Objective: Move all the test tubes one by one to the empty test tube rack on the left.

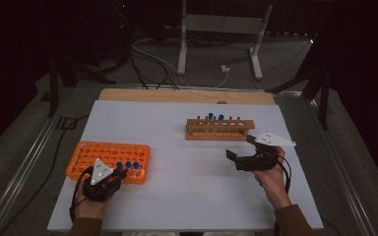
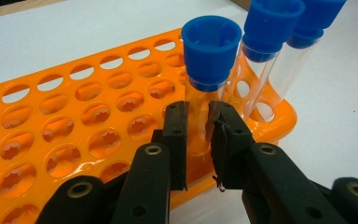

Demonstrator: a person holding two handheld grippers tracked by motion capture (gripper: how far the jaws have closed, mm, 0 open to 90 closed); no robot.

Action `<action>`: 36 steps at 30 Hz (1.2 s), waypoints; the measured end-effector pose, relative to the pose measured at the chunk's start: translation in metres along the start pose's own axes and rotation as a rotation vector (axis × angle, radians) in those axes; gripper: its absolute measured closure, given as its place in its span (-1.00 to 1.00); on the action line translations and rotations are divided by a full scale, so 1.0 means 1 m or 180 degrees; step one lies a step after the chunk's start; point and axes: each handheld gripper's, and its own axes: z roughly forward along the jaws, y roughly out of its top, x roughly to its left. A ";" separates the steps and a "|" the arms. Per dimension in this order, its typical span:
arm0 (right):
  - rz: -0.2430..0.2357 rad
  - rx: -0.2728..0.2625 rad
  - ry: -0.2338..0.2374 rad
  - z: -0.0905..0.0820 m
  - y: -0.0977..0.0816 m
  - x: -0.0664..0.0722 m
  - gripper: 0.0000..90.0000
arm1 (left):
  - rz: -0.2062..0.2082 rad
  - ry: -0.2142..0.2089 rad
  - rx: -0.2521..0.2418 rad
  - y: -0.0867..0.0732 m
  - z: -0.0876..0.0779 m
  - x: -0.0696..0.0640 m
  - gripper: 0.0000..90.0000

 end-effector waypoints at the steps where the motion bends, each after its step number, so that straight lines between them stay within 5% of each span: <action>1: -0.0004 0.0004 -0.0002 0.001 0.000 0.000 -1.00 | -0.0007 -0.0004 0.0002 0.000 0.000 0.000 0.74; 6: 0.0009 0.0003 0.0006 0.003 0.000 0.000 -1.00 | -0.0114 -0.0034 -0.0021 -0.002 -0.002 0.002 0.70; 12: 0.0021 -0.0002 0.0001 0.005 0.002 0.000 -1.00 | -0.0130 -0.0090 -0.0115 -0.002 -0.010 0.002 0.41; 15: 0.0029 -0.0018 -0.0003 0.006 0.005 0.000 -1.00 | -0.0255 -0.0213 -0.0313 -0.001 -0.019 0.004 0.17; 21: -0.0004 -0.0042 -0.0049 0.009 0.019 -0.001 -1.00 | -0.0371 -0.0229 -0.0640 0.003 -0.031 0.005 -0.37; 30: 0.0077 -0.0042 -0.0153 0.029 0.043 -0.009 -0.86 | -0.0450 -0.0230 -0.0793 0.007 -0.029 0.003 -0.94; 36: 0.0119 0.0047 -0.0303 0.052 0.057 -0.017 -0.80 | -0.0459 -0.0162 -0.0817 0.005 -0.031 0.005 -0.98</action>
